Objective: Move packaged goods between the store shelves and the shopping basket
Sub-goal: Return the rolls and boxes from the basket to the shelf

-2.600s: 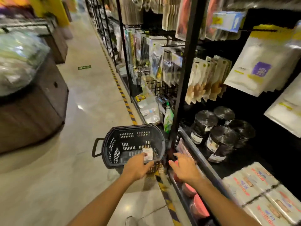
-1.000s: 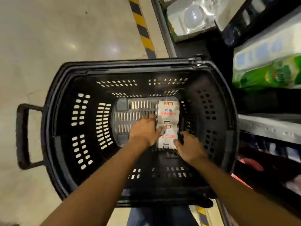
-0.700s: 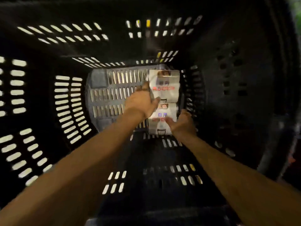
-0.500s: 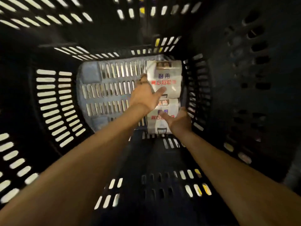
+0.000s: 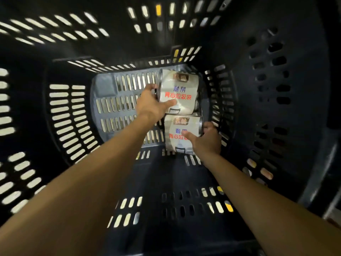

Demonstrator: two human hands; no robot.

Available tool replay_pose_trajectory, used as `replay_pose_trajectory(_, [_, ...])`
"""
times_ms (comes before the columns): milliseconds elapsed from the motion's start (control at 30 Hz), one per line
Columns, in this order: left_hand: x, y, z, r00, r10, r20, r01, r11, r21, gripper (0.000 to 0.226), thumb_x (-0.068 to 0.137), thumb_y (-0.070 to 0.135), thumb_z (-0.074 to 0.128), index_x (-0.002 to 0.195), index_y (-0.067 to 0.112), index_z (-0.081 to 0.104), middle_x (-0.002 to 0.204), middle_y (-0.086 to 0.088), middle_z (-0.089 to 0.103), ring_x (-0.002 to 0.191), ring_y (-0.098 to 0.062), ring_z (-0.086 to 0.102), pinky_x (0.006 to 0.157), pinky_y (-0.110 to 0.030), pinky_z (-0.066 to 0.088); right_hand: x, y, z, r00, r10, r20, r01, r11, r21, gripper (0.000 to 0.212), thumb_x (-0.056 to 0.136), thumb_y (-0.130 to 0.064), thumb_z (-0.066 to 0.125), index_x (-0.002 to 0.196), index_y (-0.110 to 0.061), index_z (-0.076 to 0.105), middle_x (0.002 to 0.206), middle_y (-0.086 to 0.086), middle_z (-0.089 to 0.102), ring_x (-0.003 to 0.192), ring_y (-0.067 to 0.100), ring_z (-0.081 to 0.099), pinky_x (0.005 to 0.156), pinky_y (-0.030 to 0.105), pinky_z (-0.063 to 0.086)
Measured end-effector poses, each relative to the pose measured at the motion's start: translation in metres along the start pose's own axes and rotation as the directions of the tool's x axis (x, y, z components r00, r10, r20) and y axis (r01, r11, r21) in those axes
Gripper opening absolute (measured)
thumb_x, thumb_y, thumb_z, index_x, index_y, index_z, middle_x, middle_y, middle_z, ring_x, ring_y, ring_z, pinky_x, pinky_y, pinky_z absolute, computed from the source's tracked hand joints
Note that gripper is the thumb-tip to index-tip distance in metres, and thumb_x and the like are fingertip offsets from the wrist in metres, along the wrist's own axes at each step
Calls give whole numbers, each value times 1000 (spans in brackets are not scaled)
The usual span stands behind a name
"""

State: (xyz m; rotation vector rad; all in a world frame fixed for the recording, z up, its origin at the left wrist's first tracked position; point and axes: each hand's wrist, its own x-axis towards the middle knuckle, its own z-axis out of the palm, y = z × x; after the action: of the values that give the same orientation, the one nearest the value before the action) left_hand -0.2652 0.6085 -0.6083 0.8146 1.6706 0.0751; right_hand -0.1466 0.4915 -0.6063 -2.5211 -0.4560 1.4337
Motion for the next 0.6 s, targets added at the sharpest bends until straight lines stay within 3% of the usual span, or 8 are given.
replay_pose_trajectory(100, [-18, 6, -23, 998, -64, 2, 64, 992, -112, 56, 71, 12, 80, 111, 23, 43, 97, 1, 70, 93, -22, 69, 86, -45, 55, -13, -9, -14, 999, -5, 37, 7, 999, -47, 56, 67, -34, 83, 114, -18, 57, 107, 1, 69, 96, 20, 66, 87, 39, 54])
replay_pose_trajectory(200, [-51, 18, -48, 997, -81, -18, 76, 978, -193, 55, 73, 10, 78, 111, 23, 42, 99, 0, 69, 90, -20, 69, 84, -41, 56, -33, -22, -36, 998, -11, 60, 12, 1000, -22, 44, 69, -34, 81, 107, -20, 63, 103, 0, 71, 91, 18, 67, 83, 36, 56])
replay_pose_trajectory(300, [-95, 33, -75, 993, -114, -41, 97, 949, -299, 54, 74, 4, 76, 113, 21, 41, 94, -1, 66, 82, -16, 68, 73, -35, 58, -61, -40, -61, 997, -37, 64, 40, 998, -45, 57, 60, -50, 79, 107, -22, 65, 100, -1, 71, 91, 19, 67, 83, 39, 55])
replay_pose_trajectory(433, [-163, 52, -111, 992, -112, -53, 90, 946, -313, 53, 74, 2, 75, 114, 18, 44, 102, -7, 67, 88, -24, 67, 67, -33, 58, -109, -74, -104, 993, -107, 48, 112, 987, -117, 46, 71, -43, 78, 108, -19, 67, 104, 6, 71, 96, 27, 66, 81, 40, 54])
replay_pose_trajectory(533, [-213, 70, -140, 993, -106, -55, 86, 953, -289, 52, 72, 4, 76, 115, 13, 47, 99, -6, 69, 88, -25, 69, 79, -46, 57, -150, -101, -140, 986, -154, 58, 160, 981, -112, 42, 75, -40, 76, 109, -16, 68, 105, 7, 71, 97, 27, 65, 75, 29, 49])
replay_pose_trajectory(600, [-246, 84, -156, 995, -75, -62, 55, 960, -276, 47, 71, 7, 79, 106, 20, 51, 99, -8, 70, 87, -26, 70, 81, -50, 56, -177, -118, -164, 979, -197, 60, 201, 977, -76, 35, 76, -36, 76, 104, -15, 70, 101, 7, 71, 92, 25, 65, 69, 26, 45])
